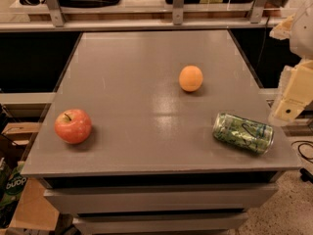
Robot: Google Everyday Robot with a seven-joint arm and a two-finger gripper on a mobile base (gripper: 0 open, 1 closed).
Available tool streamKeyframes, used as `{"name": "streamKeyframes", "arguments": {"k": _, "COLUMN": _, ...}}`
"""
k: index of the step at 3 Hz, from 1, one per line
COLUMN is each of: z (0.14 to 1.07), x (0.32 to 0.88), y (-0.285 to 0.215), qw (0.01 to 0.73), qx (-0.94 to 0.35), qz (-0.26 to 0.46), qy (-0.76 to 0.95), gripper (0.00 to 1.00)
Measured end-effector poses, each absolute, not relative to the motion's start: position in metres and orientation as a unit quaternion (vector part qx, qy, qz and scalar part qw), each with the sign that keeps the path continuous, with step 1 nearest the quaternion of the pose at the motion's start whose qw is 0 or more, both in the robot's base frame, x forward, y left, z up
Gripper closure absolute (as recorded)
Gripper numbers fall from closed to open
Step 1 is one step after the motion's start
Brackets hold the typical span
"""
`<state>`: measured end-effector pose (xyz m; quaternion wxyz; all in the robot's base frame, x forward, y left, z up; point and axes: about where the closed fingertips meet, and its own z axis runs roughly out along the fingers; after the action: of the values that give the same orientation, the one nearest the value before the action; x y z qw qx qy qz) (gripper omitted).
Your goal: Move orange near apple
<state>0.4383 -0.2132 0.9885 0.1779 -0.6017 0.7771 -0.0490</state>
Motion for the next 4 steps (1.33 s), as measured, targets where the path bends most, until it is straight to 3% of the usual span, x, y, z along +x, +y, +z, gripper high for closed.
{"name": "streamKeyframes", "arguments": {"k": 4, "z": 0.956, "x": 0.490, "y": -0.185, "qw": 0.175, "qx": -0.691, "qz": -0.023, "qy": 0.701, "gripper": 0.00}}
